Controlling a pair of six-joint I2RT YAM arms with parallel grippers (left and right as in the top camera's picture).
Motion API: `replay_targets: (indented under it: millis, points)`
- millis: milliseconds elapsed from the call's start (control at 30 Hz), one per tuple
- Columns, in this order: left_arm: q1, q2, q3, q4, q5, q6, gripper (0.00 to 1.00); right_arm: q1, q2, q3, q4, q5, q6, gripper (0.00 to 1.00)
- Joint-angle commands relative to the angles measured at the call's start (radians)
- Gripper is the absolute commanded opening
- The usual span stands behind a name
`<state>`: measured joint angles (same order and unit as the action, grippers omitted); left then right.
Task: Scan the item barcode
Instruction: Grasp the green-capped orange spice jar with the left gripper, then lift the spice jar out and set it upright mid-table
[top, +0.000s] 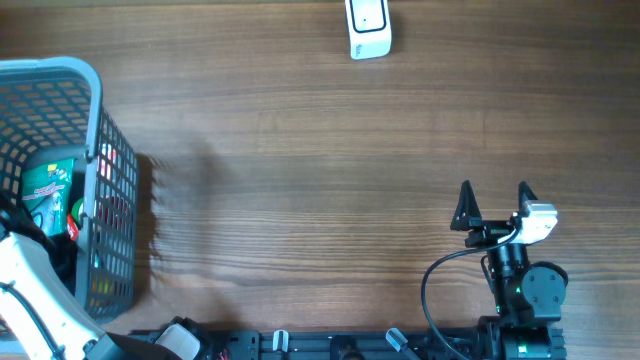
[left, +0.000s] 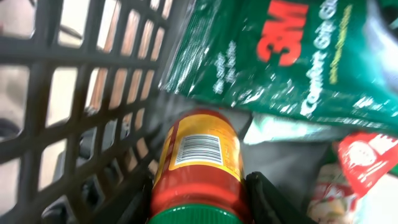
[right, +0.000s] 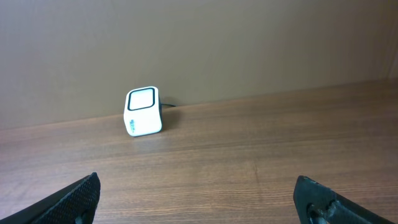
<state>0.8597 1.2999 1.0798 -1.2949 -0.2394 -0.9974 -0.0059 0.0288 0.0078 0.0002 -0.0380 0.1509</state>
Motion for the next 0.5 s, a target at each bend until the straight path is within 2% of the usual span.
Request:
replay_targets:
  millis: [0, 267, 467]
  points:
    - [0.003, -0.002, 0.107, -0.049, 0.023, 0.002, 0.39, 0.005, 0.002, -0.003, 0.002, -0.016, -0.020, 1.00]
    - [0.003, -0.029, 0.415, -0.186, 0.033, 0.002, 0.39, 0.005, 0.002, -0.003, 0.002, -0.016, -0.019, 1.00]
    - [0.002, -0.040, 0.601, -0.226, 0.204, 0.029, 0.39, 0.005, 0.002, -0.003, 0.002, -0.015, -0.020, 1.00]
